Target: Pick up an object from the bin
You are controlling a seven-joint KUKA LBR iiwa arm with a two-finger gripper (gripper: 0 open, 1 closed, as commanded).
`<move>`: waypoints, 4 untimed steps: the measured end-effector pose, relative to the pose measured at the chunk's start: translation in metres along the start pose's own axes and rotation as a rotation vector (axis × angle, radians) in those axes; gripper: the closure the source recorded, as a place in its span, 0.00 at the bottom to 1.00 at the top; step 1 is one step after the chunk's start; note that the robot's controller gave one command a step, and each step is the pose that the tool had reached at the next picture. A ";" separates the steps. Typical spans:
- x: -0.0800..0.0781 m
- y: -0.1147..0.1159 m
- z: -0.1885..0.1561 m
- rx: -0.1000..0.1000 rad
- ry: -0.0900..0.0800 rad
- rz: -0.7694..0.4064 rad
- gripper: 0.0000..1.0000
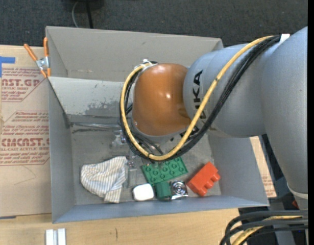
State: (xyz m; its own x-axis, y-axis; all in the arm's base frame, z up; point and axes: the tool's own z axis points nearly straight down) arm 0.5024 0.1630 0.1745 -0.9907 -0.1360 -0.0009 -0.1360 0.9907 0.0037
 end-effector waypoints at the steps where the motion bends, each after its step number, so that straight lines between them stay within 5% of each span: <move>1: 0.001 0.001 0.017 0.000 0.005 0.008 0.00; 2: -0.006 0.006 0.065 -0.001 -0.006 -0.045 0.00; 3: -0.007 0.011 0.103 -0.002 0.003 0.087 1.00; 4: -0.007 0.011 0.103 -0.002 0.003 0.087 1.00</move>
Offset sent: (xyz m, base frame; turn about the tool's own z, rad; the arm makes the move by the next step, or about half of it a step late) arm 0.0057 0.0119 -0.1045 -0.0904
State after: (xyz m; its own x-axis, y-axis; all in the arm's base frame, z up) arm 0.5081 0.1748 0.0711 -0.9988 -0.0496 0.0021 -0.0496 0.9988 0.0055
